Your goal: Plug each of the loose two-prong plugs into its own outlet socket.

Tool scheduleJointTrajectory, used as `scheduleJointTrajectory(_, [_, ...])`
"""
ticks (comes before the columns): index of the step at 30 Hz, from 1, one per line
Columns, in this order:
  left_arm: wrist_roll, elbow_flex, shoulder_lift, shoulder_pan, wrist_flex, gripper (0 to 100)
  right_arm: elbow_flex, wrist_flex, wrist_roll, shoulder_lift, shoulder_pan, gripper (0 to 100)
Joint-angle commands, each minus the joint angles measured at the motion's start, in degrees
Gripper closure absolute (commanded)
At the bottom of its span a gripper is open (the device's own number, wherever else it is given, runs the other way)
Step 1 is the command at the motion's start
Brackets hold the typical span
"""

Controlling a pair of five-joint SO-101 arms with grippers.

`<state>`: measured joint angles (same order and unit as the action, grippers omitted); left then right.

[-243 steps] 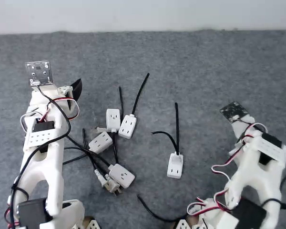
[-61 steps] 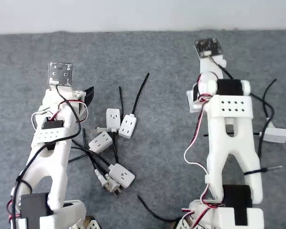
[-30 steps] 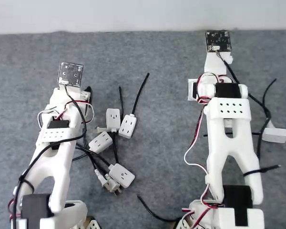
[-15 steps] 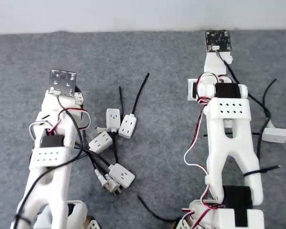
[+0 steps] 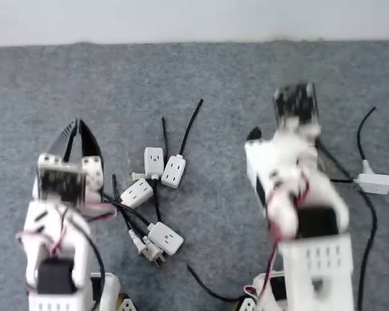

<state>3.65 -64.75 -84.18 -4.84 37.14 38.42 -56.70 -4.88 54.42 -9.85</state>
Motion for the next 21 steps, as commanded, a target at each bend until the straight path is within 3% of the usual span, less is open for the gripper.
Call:
scheduleJointTrajectory(1, [1.0,-2.3,-16.2,0.8,2.3,97,12.6,5.4,-3.0,23.3,-1.5,65.6])
scheduleJointTrajectory(4, [1.0,-4.3,-21.1,0.9,2.9,90,18.7,7.0,-3.1,34.9,-1.5,65.6])
scheduleJointTrajectory(9, [1.0,-4.1,-17.3,1.8,2.7,76,22.6,6.8,-3.2,42.9,-1.5,65.6])
scheduleJointTrajectory(21, [1.1,-8.3,-16.5,3.3,-1.5,76,20.4,14.3,-3.3,21.8,-1.5,65.6])
